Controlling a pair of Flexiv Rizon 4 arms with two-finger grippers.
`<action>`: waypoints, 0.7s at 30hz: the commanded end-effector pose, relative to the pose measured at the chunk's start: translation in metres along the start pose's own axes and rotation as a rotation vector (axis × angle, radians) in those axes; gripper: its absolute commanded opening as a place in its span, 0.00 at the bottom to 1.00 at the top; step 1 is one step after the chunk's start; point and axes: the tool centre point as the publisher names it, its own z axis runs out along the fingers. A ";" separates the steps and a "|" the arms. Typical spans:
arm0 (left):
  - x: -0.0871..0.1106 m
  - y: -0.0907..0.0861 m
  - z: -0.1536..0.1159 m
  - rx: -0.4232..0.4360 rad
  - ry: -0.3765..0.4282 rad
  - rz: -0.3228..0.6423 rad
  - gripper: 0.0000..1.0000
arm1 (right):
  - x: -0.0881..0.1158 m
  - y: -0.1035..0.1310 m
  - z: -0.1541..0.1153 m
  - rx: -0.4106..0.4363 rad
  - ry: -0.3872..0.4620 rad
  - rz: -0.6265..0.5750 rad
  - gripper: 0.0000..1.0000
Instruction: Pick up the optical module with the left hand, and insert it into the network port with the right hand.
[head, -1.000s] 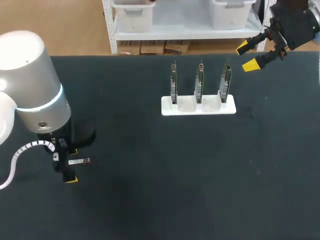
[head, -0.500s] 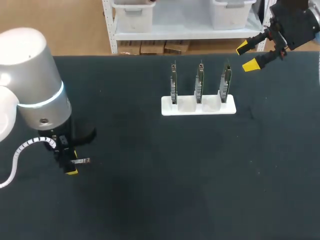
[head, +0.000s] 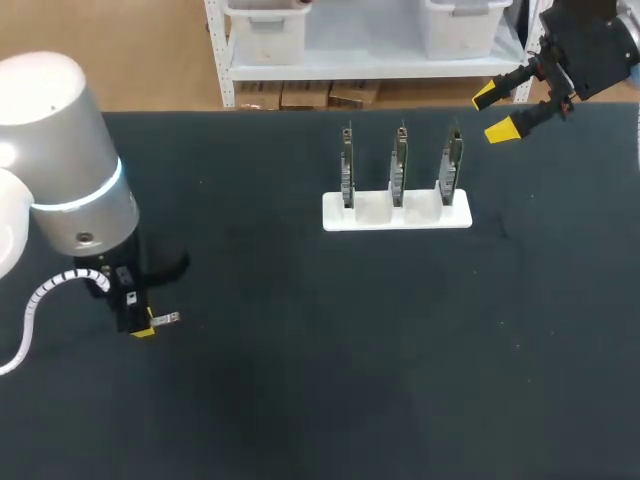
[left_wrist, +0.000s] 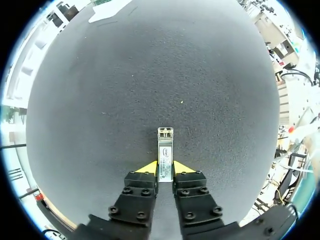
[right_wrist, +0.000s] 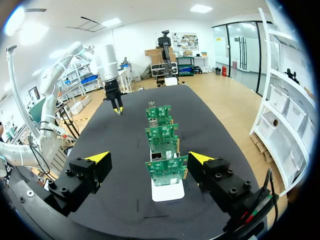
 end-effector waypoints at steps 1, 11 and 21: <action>0.006 0.005 -0.004 -0.004 -0.035 -0.005 0.00 | 0.000 0.000 0.000 0.001 0.000 0.000 1.00; -0.001 0.029 -0.050 0.015 -0.207 -0.011 0.00 | 0.000 0.000 0.000 0.001 0.000 0.000 1.00; -0.009 0.044 -0.084 0.071 -0.347 0.009 0.00 | 0.000 0.000 0.000 0.001 0.000 0.000 1.00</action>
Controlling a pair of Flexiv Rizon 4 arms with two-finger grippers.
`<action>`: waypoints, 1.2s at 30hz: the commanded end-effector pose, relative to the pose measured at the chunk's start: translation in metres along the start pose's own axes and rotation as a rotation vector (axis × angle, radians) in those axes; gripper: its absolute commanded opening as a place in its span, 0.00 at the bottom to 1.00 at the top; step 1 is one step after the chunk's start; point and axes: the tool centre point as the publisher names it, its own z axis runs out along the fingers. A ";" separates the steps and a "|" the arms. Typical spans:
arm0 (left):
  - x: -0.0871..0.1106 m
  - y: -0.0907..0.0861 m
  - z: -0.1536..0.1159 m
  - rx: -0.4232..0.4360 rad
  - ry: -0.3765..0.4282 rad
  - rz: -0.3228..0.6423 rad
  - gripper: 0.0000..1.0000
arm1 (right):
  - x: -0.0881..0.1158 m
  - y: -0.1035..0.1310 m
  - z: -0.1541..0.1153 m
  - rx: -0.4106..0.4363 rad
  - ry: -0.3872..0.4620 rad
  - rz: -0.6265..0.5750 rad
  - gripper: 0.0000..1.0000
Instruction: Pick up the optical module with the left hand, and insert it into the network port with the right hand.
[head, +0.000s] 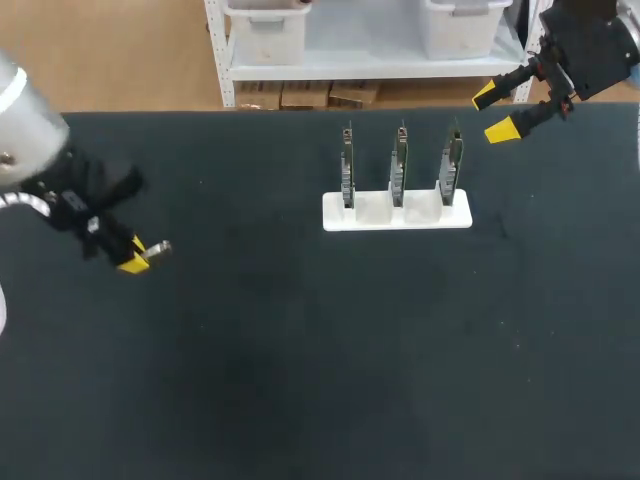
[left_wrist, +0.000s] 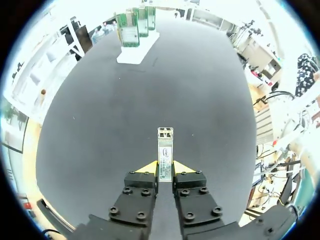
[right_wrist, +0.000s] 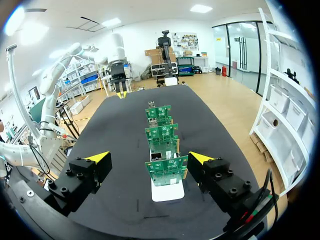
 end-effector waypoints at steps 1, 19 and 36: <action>0.006 0.002 -0.005 0.013 -0.031 0.004 0.00 | 0.000 0.000 0.000 0.001 0.000 0.000 1.00; -0.045 0.021 -0.005 0.069 -0.252 0.043 0.00 | 0.000 0.000 0.000 0.001 0.000 0.000 1.00; -0.177 0.022 -0.075 0.099 -0.593 0.414 0.00 | 0.000 0.000 0.000 0.001 0.000 0.000 1.00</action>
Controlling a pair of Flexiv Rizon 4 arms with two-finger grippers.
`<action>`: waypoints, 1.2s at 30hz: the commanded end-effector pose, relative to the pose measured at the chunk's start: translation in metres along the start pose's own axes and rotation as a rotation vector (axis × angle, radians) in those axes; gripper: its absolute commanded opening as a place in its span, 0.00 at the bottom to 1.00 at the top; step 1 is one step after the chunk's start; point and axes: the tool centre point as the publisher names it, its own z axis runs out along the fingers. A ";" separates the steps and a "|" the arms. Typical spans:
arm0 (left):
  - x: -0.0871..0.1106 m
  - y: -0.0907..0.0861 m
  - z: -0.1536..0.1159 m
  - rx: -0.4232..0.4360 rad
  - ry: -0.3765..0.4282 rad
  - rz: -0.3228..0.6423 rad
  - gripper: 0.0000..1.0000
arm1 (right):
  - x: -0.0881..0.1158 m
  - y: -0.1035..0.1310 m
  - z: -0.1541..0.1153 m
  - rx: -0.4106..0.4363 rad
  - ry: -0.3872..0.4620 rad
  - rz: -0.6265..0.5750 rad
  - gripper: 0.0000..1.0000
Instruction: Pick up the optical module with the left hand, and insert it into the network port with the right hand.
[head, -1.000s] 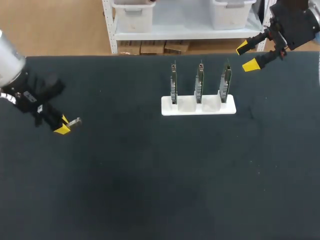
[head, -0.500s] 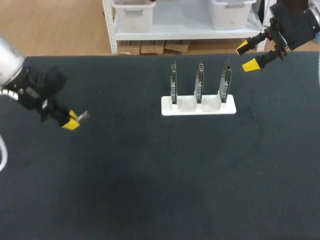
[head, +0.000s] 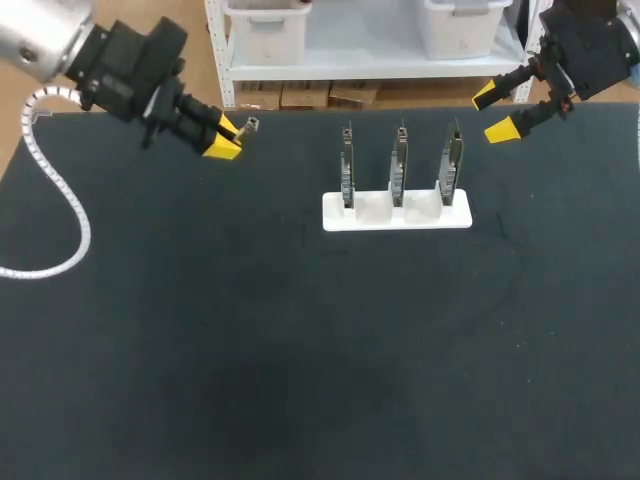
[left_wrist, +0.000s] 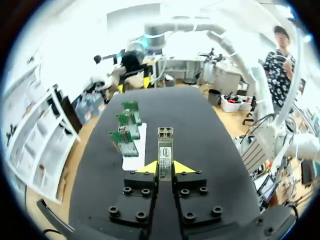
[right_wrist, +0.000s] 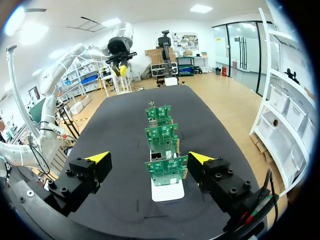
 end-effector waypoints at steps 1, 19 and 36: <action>0.014 0.002 -0.003 0.023 -0.098 0.069 0.00 | 0.000 0.000 0.000 0.001 0.000 0.000 1.00; -0.037 0.043 0.021 -0.072 -0.262 0.103 0.00 | 0.000 0.000 0.000 0.001 0.000 0.000 1.00; -0.175 0.117 0.095 0.050 -0.290 0.229 0.00 | 0.000 0.000 0.000 0.001 0.000 0.000 1.00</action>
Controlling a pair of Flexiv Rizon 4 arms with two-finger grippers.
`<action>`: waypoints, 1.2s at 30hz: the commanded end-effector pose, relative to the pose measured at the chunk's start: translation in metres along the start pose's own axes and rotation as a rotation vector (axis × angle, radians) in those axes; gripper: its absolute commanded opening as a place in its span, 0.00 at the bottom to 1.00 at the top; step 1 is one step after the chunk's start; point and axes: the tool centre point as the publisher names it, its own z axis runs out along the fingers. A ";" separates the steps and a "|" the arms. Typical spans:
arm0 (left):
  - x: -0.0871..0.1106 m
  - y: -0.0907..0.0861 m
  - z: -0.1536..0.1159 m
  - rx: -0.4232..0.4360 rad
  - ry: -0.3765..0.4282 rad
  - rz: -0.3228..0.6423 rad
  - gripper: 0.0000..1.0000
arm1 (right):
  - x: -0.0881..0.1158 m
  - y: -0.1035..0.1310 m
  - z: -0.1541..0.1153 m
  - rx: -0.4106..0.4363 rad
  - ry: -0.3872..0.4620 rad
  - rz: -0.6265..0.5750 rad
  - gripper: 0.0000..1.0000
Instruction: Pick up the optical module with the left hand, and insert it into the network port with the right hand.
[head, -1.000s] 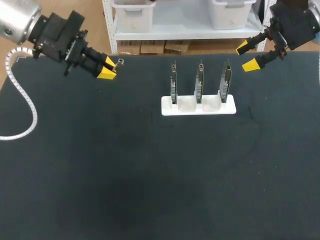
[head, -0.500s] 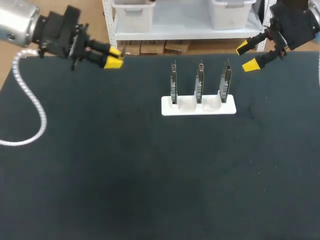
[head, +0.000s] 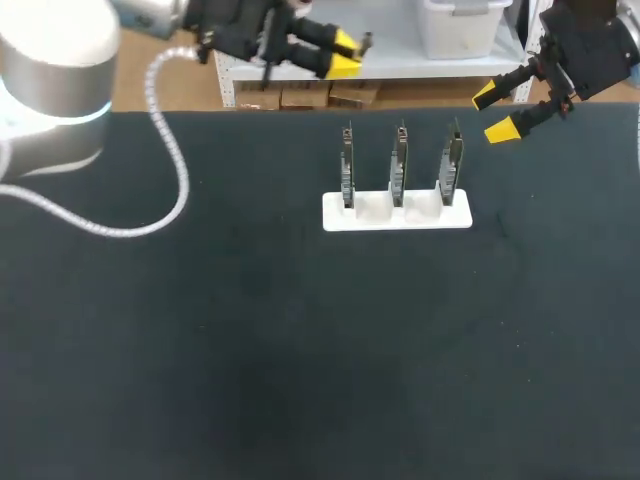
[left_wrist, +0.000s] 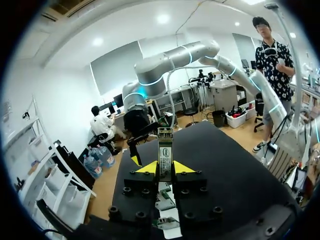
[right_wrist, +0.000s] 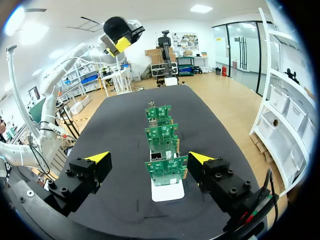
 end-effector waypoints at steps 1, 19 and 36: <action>0.000 0.048 0.037 0.115 -0.007 -0.060 0.00 | 0.000 0.000 0.000 0.001 0.000 0.000 1.00; 0.026 0.049 0.022 0.017 -0.012 -0.167 0.00 | 0.000 0.000 0.000 0.001 0.000 0.000 1.00; 0.019 0.053 0.050 -0.078 -0.025 -0.155 0.00 | 0.000 0.000 0.000 0.001 0.000 0.000 1.00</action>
